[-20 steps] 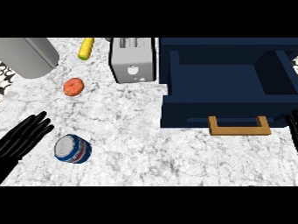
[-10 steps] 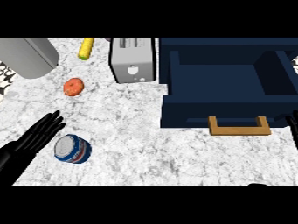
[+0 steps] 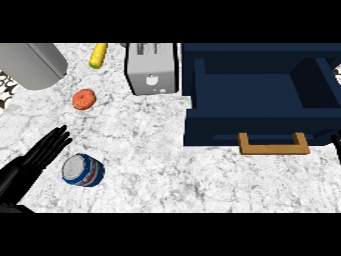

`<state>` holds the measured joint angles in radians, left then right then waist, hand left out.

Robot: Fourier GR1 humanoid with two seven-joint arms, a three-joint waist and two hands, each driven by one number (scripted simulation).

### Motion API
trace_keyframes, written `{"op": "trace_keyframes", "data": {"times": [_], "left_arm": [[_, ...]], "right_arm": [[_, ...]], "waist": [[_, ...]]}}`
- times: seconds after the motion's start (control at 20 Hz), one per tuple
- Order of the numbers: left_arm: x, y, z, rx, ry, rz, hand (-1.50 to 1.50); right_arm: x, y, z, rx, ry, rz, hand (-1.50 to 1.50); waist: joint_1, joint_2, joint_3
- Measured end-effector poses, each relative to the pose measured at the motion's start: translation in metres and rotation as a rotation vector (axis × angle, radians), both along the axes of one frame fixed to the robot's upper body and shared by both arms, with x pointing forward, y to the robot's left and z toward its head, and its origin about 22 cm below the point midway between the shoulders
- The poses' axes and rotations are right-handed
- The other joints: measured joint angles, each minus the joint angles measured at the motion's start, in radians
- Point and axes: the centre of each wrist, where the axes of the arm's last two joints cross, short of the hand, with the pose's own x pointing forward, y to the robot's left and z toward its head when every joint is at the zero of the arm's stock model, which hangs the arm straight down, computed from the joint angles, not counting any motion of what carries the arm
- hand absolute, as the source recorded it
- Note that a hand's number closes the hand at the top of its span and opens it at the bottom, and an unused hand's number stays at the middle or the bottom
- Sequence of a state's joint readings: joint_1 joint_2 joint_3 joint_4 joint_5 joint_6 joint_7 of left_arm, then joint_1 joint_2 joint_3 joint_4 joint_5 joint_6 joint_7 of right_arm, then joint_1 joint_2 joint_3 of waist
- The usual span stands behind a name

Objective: Pick up the can, place it into the drawer and close the drawer

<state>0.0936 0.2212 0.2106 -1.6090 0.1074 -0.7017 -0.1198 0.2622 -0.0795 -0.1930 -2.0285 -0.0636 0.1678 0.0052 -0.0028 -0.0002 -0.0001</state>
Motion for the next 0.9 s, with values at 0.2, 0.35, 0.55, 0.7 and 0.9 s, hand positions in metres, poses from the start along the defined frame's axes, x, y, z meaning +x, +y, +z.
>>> {"op": "trace_keyframes", "data": {"times": [0.2,0.35,0.55,0.7,0.9], "left_arm": [[0.002,0.009,-0.013,0.018,0.004,0.013,-1.5],[0.002,0.009,-0.025,0.023,0.006,0.016,-1.5],[0.003,0.02,-0.042,0.028,0.013,0.024,-1.5],[0.006,0.026,-0.049,0.046,0.018,0.036,-1.5],[0.013,0.027,-0.06,0.053,0.037,0.046,-1.5]], "right_arm": [[0.001,-0.002,0.004,0.003,-0.004,-0.005,-1.5],[-0.003,-0.002,0.001,0.0,-0.007,-0.003,-1.5],[0.001,0.001,0.004,0.003,-0.009,-0.004,-1.5],[0.004,0.003,-0.001,0.003,-0.01,0.0,-1.5],[0.007,0.005,0.001,0.001,-0.014,-0.004,-1.5]], "waist": [[0.0,0.0,0.0],[0.0,0.0,0.0],[0.0,0.0,0.0],[0.0,0.0,0.0],[0.0,0.0,0.0]]}}
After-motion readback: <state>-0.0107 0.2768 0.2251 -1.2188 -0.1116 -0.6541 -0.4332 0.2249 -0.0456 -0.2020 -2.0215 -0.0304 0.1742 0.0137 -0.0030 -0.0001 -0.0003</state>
